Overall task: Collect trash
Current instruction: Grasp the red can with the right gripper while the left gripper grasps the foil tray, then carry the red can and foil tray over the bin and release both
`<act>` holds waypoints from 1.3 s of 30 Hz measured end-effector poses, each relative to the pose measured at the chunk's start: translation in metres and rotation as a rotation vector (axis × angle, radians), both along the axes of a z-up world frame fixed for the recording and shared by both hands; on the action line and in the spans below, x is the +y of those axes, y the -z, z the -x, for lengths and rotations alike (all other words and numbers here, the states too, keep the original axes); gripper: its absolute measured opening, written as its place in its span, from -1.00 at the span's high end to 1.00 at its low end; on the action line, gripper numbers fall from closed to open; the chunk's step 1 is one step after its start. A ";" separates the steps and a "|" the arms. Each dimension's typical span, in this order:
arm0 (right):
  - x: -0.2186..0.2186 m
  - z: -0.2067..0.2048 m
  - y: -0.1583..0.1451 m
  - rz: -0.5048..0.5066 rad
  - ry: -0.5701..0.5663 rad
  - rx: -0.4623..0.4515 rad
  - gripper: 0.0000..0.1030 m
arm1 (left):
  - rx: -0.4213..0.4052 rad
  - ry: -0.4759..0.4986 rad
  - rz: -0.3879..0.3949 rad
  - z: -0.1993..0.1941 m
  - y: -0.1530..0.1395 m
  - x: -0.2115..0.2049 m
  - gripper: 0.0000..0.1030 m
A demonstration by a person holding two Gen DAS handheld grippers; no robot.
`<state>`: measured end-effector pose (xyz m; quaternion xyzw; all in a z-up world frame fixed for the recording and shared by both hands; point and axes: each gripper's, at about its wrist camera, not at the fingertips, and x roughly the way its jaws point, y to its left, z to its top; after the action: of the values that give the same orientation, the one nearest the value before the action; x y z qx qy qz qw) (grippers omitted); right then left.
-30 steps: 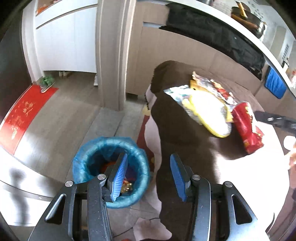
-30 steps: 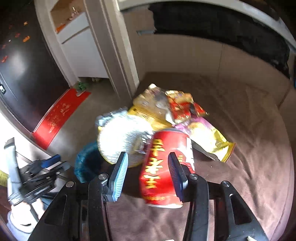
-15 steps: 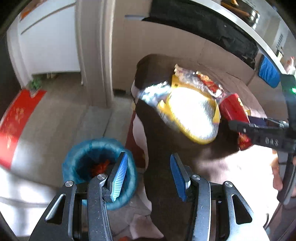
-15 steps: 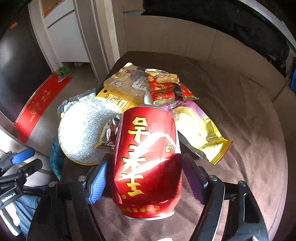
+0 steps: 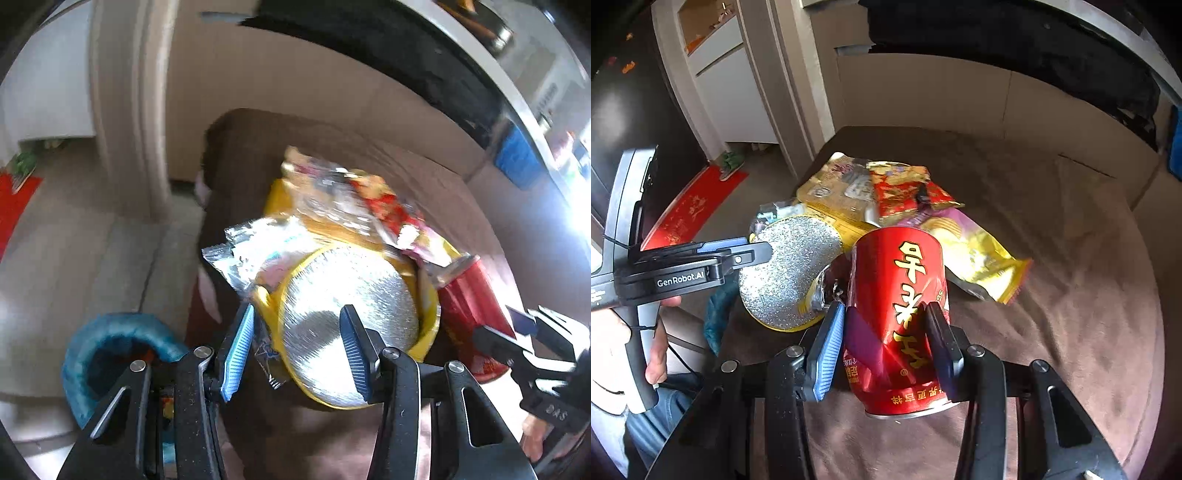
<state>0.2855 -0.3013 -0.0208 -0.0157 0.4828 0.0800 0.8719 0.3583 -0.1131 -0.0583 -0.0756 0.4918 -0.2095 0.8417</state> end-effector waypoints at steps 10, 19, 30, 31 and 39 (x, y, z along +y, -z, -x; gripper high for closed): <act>-0.015 -0.007 0.018 0.049 0.041 0.048 -0.20 | -0.065 0.092 -0.115 0.039 -0.002 -0.033 0.55; -0.027 -0.012 0.034 -0.043 0.061 0.117 0.04 | -0.069 0.108 -0.129 0.064 -0.019 -0.024 0.70; 0.007 0.038 -0.039 -0.013 -0.033 -0.021 0.05 | -0.069 0.137 -0.106 0.140 -0.034 0.008 0.75; 0.012 0.043 -0.044 -0.014 -0.046 -0.029 0.04 | -0.072 0.135 -0.104 0.148 -0.036 0.012 0.75; 0.053 0.090 -0.073 0.017 -0.122 -0.111 0.04 | -0.146 0.071 -0.093 0.194 -0.056 0.053 0.78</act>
<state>0.1954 -0.2478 0.0524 -0.0569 0.4325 0.1277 0.8907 0.1642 -0.0598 -0.0024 -0.0035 0.4407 -0.2210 0.8700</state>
